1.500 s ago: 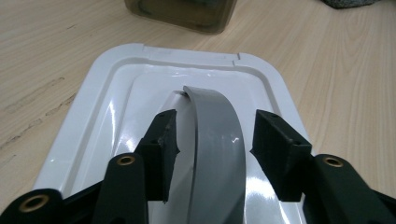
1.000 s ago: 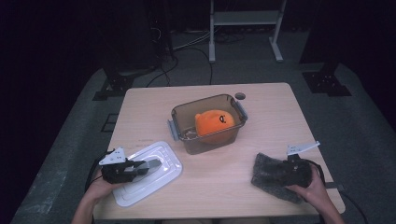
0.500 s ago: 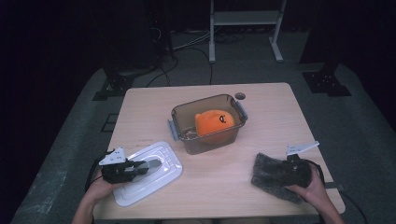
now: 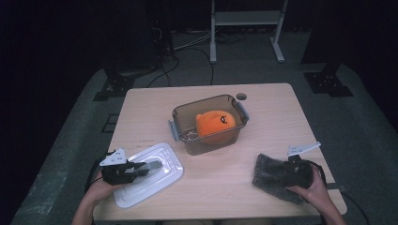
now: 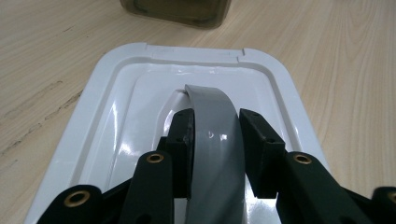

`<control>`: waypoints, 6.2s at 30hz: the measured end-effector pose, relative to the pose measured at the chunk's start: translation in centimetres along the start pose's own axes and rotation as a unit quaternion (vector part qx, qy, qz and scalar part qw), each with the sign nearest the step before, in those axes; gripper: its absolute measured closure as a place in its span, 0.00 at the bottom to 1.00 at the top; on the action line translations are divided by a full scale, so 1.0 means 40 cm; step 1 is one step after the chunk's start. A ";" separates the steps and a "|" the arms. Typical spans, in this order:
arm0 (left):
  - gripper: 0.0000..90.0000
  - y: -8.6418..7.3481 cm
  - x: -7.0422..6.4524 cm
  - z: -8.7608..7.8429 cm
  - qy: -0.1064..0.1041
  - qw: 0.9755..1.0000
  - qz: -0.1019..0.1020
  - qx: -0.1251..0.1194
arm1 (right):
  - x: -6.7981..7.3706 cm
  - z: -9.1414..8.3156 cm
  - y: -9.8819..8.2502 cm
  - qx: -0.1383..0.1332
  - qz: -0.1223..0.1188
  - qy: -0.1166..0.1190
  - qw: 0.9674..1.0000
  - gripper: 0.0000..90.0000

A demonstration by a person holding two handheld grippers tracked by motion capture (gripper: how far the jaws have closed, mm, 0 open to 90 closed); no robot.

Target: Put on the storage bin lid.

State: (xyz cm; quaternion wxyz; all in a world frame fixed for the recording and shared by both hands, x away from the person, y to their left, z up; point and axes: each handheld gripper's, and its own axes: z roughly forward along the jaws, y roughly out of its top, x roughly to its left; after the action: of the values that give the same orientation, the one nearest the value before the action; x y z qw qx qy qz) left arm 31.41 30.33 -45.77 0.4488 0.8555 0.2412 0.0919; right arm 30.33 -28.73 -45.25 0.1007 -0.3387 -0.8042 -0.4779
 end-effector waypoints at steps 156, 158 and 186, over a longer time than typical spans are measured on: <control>0.74 0.448 -0.022 -0.081 -0.024 0.992 0.080 -0.089 | -0.011 -0.008 0.000 -0.001 0.001 -0.002 1.000 0.33; 0.74 0.456 -0.019 -0.075 -0.026 0.992 0.084 -0.087 | -0.011 -0.008 0.000 -0.001 0.001 -0.002 1.000 0.33; 0.74 0.594 0.003 0.032 -0.038 0.992 0.096 -0.076 | -0.010 -0.011 0.001 -0.004 -0.002 0.004 1.000 0.33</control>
State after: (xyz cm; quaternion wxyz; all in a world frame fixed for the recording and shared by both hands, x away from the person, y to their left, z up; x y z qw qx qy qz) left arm 39.85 18.03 -27.21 0.5108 0.8409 0.1326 0.1202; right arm 30.58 -29.25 -45.21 0.1014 -0.3355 -0.8025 -0.4829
